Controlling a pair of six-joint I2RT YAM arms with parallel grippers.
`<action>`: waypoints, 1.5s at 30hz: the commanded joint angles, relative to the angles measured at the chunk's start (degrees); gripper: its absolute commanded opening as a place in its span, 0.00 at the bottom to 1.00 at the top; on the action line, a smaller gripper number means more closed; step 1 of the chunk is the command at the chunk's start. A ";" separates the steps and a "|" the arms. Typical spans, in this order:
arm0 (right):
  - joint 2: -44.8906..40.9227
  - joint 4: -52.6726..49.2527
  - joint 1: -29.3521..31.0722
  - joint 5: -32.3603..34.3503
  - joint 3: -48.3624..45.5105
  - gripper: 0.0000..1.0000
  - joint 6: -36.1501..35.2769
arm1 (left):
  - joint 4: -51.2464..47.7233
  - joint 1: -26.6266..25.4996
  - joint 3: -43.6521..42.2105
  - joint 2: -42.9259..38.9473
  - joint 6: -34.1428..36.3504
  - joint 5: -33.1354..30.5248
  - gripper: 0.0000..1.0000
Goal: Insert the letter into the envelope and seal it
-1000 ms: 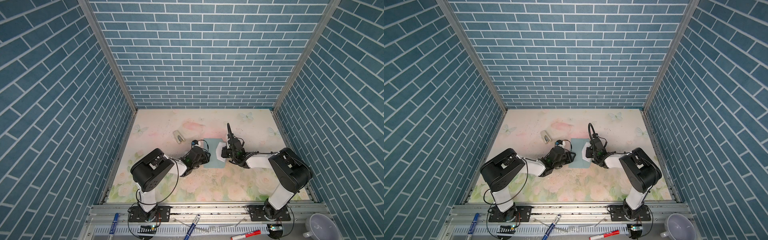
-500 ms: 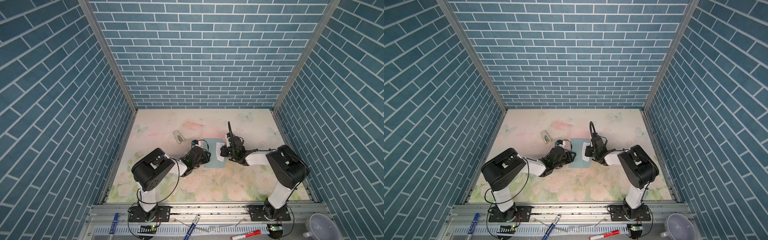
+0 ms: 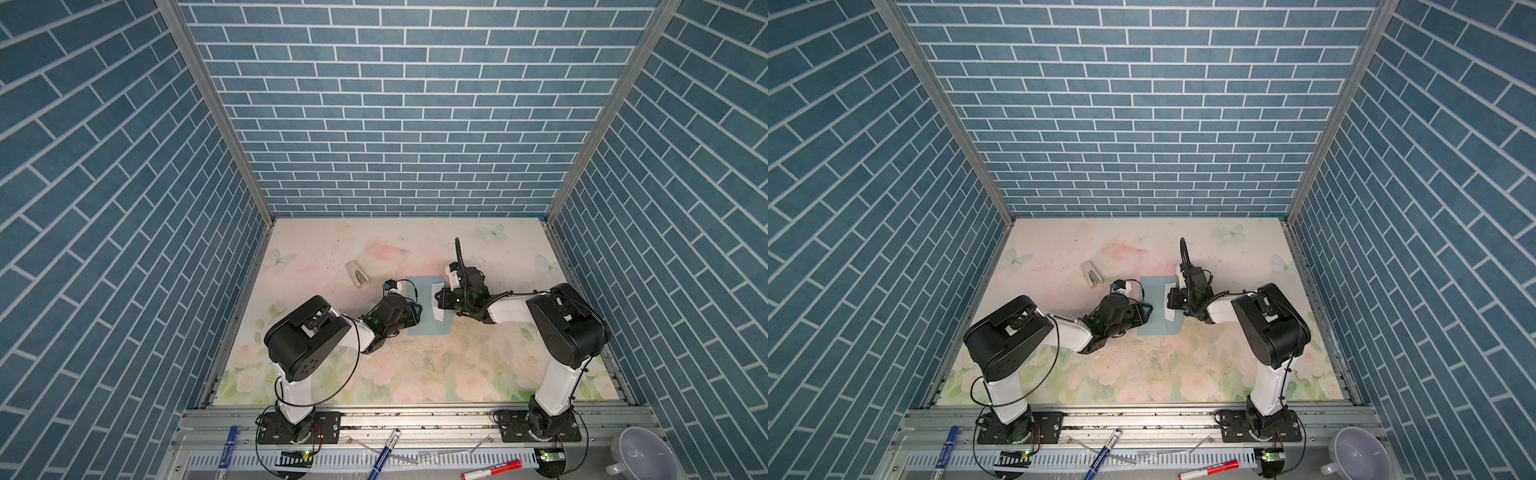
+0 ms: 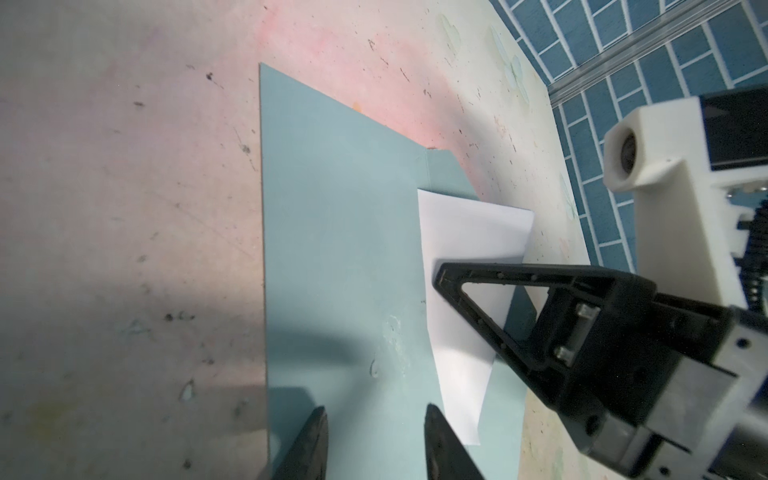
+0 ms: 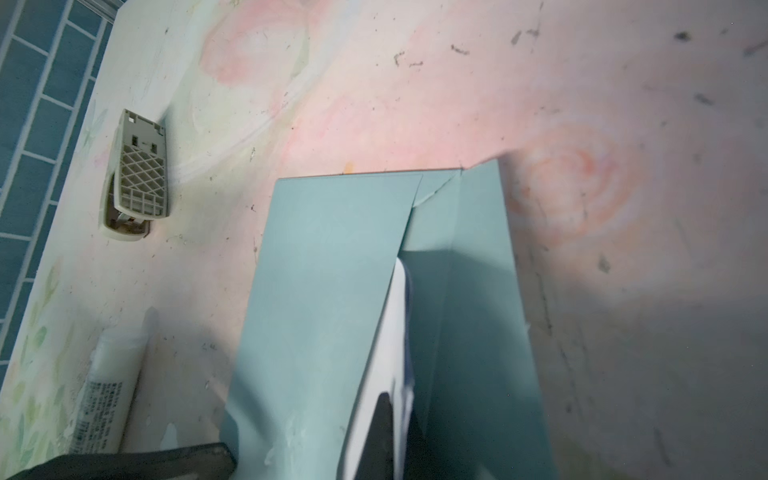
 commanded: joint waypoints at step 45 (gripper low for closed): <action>-5.13 -32.45 2.28 7.70 16.23 0.80 0.89 | -10.37 5.51 -0.12 -9.10 6.78 1.82 0.81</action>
